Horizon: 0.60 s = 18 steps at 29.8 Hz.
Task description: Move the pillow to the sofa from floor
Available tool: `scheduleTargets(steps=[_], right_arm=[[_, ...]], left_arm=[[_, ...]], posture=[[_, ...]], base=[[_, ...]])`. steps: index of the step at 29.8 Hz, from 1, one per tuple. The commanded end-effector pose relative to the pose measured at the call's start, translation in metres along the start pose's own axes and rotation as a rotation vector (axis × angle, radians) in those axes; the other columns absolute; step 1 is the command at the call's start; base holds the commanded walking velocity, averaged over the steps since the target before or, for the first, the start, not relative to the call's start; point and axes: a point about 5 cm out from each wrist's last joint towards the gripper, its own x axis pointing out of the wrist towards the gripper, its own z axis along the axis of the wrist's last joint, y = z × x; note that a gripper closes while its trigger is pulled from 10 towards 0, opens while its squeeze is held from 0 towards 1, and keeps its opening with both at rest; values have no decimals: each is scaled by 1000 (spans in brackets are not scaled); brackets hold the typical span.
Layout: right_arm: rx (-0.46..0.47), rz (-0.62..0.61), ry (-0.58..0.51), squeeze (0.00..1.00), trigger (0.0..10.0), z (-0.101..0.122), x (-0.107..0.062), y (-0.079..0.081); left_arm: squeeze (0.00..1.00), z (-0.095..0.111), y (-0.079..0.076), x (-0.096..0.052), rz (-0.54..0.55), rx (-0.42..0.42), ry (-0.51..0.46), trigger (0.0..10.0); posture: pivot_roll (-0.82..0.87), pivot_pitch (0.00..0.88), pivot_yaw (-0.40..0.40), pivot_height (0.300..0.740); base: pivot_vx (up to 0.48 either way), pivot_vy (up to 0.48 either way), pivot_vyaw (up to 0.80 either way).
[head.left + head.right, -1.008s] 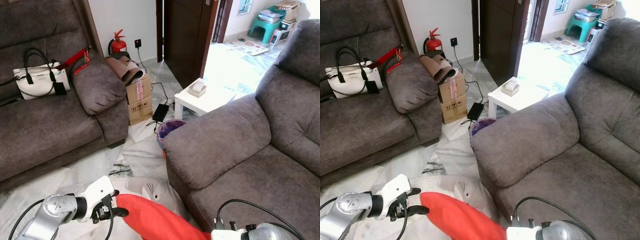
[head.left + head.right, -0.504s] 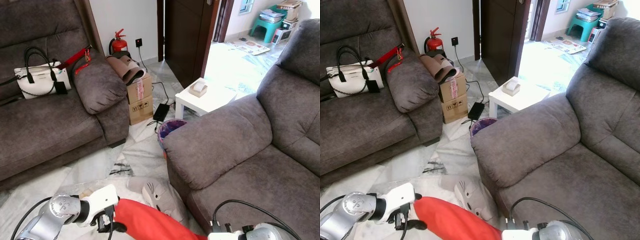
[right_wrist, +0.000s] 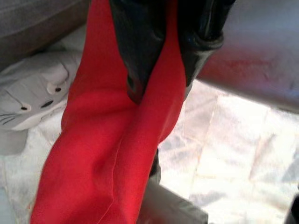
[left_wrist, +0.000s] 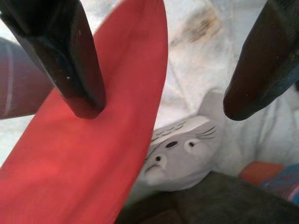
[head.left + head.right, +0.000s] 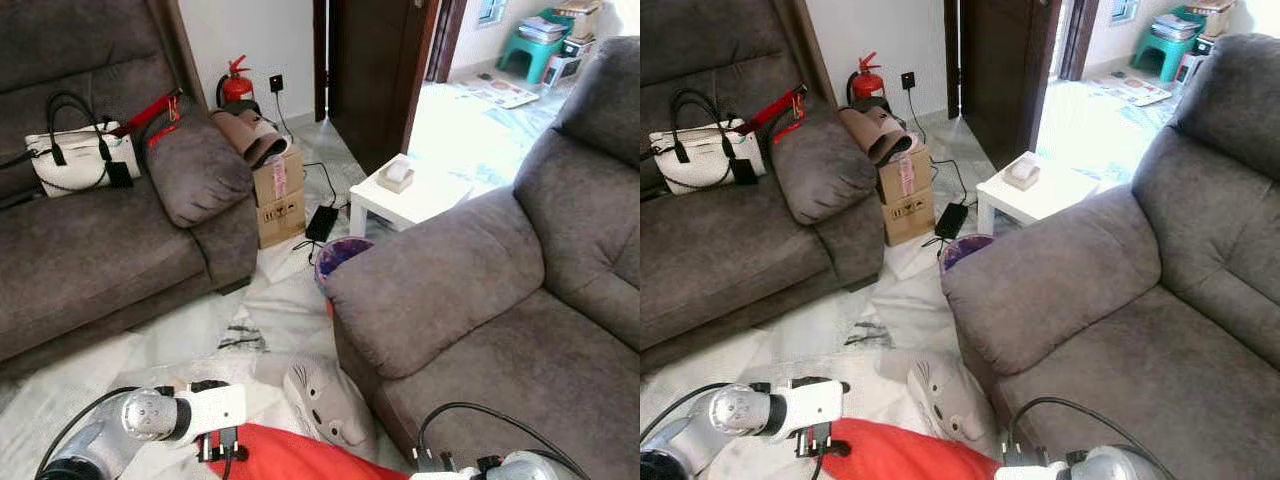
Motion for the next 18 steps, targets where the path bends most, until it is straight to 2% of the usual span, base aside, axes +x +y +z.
scheduleTargets(steps=[1,4,13,15,17,18], right_arm=[[-50,-11,-65,0,10000,15,-3,-4],[-67,-25,-101,0,10000,24,-4,-7],[-89,-46,-129,0,10000,33,-7,-11],[-94,-54,-135,0,10000,35,-8,-12],[-107,-73,-157,0,10000,41,-10,-15],[-107,-73,-157,0,10000,41,-10,-15]], left_arm=[[0,-7,-11,3,-62,-6,13,10000],[0,-8,-15,5,-100,24,21,10000],[0,-10,-25,9,-172,-6,-8,10000],[0,-12,-29,10,-199,-3,1,10000],[0,-20,-41,12,-249,0,36,10000],[0,-20,-41,12,-249,0,36,10000]], posture=[[56,121,49,740],[54,121,49,740],[47,119,46,740],[46,118,45,740],[46,118,45,740],[46,118,45,740]], base=[[0,0,0],[0,0,0],[0,0,0],[0,0,0],[0,0,0],[0,0,0]])
